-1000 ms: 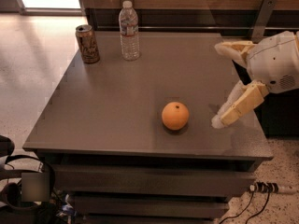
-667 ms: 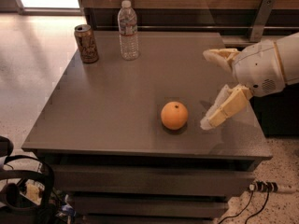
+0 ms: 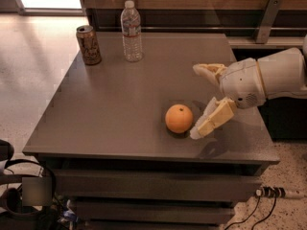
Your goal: Move orange can near water bottle
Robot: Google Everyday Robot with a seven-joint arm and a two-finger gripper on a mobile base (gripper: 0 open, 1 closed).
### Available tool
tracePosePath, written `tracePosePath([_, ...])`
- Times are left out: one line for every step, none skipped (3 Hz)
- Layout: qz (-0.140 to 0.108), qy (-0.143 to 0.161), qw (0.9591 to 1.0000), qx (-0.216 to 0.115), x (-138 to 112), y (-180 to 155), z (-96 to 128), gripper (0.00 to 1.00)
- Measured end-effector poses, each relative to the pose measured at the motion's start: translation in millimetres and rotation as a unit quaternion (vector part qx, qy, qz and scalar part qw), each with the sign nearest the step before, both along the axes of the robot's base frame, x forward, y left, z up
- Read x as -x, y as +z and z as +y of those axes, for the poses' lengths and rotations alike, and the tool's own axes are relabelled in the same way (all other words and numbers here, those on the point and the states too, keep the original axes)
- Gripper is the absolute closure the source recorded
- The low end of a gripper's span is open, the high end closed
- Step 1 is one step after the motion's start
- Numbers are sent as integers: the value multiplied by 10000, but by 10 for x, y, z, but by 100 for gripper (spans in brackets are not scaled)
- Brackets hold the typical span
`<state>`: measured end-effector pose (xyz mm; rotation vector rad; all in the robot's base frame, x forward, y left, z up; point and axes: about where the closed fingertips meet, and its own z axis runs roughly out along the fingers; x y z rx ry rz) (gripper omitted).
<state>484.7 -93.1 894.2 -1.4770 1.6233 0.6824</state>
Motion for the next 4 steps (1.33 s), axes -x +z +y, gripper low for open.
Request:
tracePosePath([109, 104, 9998, -108, -2, -156, 151, 0])
tracePosePath([248, 153, 9995, -148, -12, -334, 260, 0])
tracePosePath([393, 97, 9991, -107, -29, -506, 317, 0])
tracePosePath([505, -90, 9987, -60, -68, -684, 303, 15])
